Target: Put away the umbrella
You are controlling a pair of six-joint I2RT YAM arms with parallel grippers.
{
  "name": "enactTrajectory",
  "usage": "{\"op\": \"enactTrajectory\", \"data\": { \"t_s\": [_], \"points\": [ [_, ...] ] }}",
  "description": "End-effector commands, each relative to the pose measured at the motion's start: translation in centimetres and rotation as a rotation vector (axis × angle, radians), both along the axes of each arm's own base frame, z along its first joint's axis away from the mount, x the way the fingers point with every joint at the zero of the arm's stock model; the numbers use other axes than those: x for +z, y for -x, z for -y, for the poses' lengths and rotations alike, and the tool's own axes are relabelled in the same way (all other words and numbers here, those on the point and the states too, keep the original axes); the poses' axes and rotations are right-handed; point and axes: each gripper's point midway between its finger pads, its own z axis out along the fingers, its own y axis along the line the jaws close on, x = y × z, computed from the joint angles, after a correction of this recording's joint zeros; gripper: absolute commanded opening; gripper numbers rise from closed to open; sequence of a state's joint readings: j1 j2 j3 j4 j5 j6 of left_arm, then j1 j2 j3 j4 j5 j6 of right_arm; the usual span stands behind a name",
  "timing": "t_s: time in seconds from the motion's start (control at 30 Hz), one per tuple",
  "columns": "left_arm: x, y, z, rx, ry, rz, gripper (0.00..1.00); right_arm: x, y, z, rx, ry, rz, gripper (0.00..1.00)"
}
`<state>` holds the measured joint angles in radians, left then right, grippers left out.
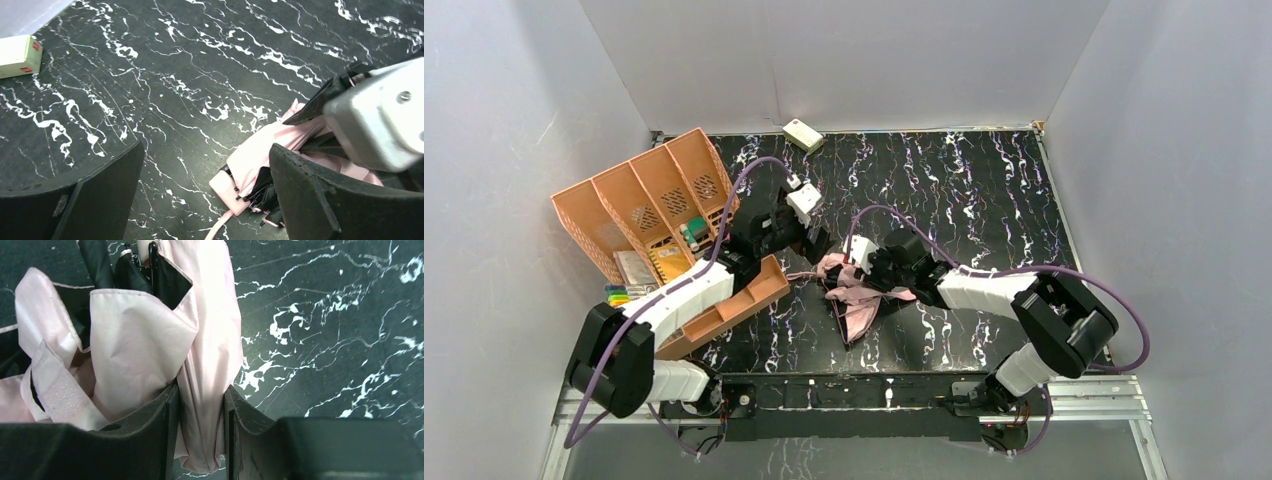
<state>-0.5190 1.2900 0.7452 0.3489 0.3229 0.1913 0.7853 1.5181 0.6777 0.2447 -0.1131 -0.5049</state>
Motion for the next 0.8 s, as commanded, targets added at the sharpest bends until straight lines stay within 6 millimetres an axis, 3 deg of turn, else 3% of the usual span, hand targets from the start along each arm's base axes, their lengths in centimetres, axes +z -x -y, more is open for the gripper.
{"op": "enactTrajectory", "data": {
  "t_s": [0.0, 0.33, 0.77],
  "points": [
    [0.9, -0.1, 2.1, -0.171, 0.006, -0.013, 0.98, -4.5, 1.4, 3.9, 0.050, 0.222, 0.016, 0.24],
    [-4.5, 0.8, 4.6, -0.422, -0.101, -0.200, 0.98, -3.5, 2.5, 4.4, 0.168, 0.216, 0.132, 0.28],
    [-9.0, 1.9, 7.0, -0.557, -0.136, -0.374, 0.98, -3.1, 3.0, 4.5, 0.208, 0.212, 0.155, 0.30]
  ]
}}
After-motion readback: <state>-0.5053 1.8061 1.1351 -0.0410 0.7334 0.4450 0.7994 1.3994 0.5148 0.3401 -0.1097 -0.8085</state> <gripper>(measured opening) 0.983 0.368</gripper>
